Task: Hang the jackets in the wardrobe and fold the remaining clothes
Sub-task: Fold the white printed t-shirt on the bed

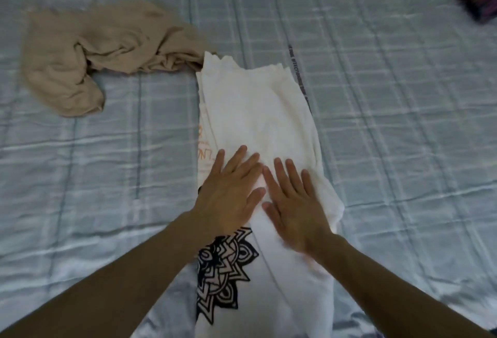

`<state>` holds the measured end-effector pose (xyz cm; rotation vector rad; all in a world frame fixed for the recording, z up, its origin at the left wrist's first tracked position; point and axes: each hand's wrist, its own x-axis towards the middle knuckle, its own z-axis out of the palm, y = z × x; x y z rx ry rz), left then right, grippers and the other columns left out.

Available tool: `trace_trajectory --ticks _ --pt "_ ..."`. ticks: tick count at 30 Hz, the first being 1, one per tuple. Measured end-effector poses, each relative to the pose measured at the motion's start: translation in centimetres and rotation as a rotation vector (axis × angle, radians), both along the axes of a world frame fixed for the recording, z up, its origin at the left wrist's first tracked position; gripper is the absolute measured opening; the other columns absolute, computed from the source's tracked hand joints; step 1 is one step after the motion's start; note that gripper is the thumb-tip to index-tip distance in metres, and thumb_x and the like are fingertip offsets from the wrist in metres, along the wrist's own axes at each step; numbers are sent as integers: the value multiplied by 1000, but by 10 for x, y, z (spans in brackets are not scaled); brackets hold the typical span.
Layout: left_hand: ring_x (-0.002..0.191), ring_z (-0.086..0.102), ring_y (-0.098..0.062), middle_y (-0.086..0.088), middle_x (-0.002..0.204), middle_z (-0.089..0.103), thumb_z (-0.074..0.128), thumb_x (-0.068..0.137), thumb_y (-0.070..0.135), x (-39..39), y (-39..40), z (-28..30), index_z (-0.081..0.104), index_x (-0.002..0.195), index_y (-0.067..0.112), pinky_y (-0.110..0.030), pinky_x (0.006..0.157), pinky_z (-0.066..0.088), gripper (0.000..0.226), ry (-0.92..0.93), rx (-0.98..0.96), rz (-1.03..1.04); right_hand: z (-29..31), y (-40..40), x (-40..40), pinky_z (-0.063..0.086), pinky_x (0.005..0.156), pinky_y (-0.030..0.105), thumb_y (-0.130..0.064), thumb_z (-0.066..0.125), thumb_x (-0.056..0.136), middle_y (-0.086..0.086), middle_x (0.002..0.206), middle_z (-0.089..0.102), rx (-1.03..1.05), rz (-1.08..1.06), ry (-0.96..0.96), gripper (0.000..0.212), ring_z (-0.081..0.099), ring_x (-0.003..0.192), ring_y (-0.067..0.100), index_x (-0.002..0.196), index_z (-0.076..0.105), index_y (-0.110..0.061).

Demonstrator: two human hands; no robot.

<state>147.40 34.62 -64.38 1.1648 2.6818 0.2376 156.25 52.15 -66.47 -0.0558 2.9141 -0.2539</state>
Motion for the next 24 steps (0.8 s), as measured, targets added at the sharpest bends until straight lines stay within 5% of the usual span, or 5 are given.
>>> trace_trajectory --ticks 5,17,20,24 --pt "154 3 -25 -3 167 6 28 102 49 82 -37 -21 19 158 22 -53 121 19 62 -9 -83 66 -4 -21 81 7 120 51 -50 20 104 5 167 -1 -9 -59 46 62 -4 153 26 159 6 -24" --pt "153 -13 -23 0 167 -11 19 103 49 95 -52 -28 -1 158 34 -52 123 7 61 -34 -96 58 -7 -22 87 11 122 55 -48 23 104 7 166 3 18 3 88 63 -2 153 26 158 10 -20" --pt "154 -6 -25 -2 167 -1 24 104 42 113 -64 -15 11 159 31 -51 123 10 57 -44 -87 -47 1 -21 104 13 122 52 -46 21 105 6 166 5 -6 73 42 62 -2 153 21 158 12 -17" --pt "151 19 -27 -3 162 26 59 97 18 150 -96 -4 41 150 24 -50 120 26 57 -81 57 -183 7 -23 144 16 123 49 -47 31 104 7 165 13 -147 155 46 65 6 153 22 156 21 -11"
